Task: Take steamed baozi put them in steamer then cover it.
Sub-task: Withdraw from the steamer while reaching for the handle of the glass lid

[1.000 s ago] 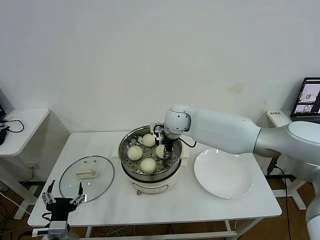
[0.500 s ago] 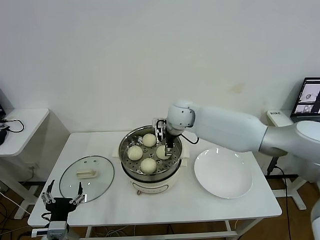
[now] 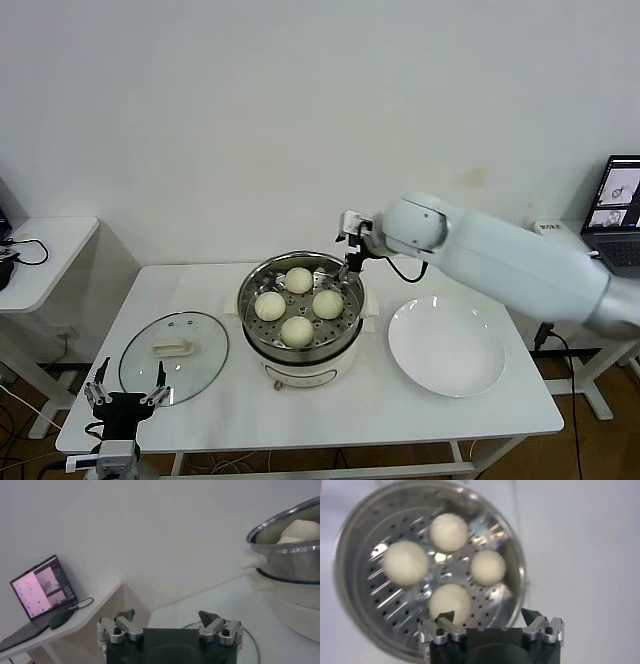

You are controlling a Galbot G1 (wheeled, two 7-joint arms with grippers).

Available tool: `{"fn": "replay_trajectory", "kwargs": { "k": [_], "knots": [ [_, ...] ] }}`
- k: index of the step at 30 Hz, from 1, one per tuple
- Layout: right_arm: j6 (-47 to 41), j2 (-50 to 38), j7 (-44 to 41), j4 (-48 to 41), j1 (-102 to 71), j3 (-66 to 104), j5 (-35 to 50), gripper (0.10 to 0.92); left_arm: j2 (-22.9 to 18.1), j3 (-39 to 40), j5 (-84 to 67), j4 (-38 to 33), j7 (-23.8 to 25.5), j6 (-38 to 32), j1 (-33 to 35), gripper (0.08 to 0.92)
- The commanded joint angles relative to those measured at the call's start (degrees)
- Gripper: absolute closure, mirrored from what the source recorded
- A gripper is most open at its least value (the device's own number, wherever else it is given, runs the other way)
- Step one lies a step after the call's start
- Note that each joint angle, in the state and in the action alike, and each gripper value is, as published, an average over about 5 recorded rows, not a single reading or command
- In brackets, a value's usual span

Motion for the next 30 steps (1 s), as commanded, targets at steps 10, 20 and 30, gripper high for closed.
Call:
{"fn": "replay_trajectory", "kwargs": {
  "k": [10,20,30],
  "knots": [
    [40.15,4.95,27.63,12.43,-73.47,67.72,-20.10,0.203,0.14,0.12,3.80,4.16,-0.11,-6.33,-1.51,0.177],
    [47.84,24.74,18.08,16.00,-95.41,88.96,-20.37,0.203,5.40,-0.94,25.10,10.90,2.90,-9.44,-4.27,0.177],
    [44.93,29.23,16.01,20.19,-106.19,98.60,-19.24,0.203,12.89,-1.58,57.00,23.70,4.30,-13.23,-6.57,0.177]
  ]
}}
